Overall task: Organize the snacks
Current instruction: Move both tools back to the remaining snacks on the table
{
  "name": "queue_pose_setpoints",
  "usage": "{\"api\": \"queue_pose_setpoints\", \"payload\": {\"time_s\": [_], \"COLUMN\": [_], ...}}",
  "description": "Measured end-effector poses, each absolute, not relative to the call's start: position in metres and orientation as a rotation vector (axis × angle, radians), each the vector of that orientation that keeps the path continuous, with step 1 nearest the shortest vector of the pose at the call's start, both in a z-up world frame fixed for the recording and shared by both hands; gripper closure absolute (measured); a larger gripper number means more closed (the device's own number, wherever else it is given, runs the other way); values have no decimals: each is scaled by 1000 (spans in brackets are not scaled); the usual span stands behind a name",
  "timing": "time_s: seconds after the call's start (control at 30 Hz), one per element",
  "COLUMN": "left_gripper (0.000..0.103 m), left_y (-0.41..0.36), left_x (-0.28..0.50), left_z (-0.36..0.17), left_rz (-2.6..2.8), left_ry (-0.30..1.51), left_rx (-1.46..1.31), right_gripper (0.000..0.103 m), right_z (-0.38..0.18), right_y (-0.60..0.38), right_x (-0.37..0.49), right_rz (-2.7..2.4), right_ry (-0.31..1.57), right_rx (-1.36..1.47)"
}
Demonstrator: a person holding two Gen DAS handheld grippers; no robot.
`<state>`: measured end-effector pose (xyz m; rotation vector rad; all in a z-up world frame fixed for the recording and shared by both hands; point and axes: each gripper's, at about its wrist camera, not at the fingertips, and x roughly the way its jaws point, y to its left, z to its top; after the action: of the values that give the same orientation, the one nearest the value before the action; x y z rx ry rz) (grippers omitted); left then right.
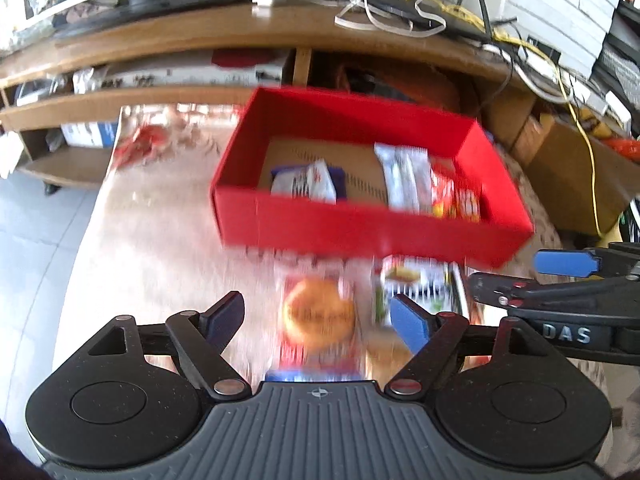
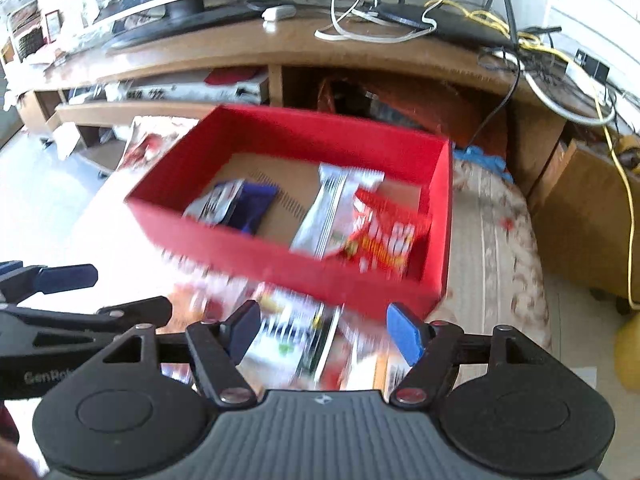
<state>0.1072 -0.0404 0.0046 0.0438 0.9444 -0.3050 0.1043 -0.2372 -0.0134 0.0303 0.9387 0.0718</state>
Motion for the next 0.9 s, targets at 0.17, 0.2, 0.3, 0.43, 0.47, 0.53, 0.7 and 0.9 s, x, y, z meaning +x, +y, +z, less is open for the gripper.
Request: {"api": "queue_pose_setpoints", "payload": {"time_s": [0.17,0.2,0.3,0.43,0.47,0.53,0.7,0.9], "left_gripper": [18,18,18,17,17,17,17,28], "left_y": [-32,-32,-34,-40,-42,-43,-43,-43], "left_x": [92,90,85,81,80,80,81,75], "left_z": [-10,-12,-19,-33,-36,-43,-50,-47], "left_rz": [-302,-305,-304,-306,-308,-293,-278,-284], "left_ry": [1003,1010,1035,1080,1088,1100,1117,1101], "left_rx": [45,47,57,81,88,109,127,153], "right_gripper": [34,34,34,34,34,33,33,33], "right_z": [-25,-26,-28,-31,-32,-34,-41,-57], "right_y": [-237,-238,-238,-238,-239,-238,-239,-232], "right_x": [67,60,39,19,16,9,-4,-10], "right_rz": [84,88,98,115,120,126,134,152], "right_ry": [984,990,1002,1017,1023,1032,1060,1122], "right_rx": [21,23,25,33,38,37,36,5]}}
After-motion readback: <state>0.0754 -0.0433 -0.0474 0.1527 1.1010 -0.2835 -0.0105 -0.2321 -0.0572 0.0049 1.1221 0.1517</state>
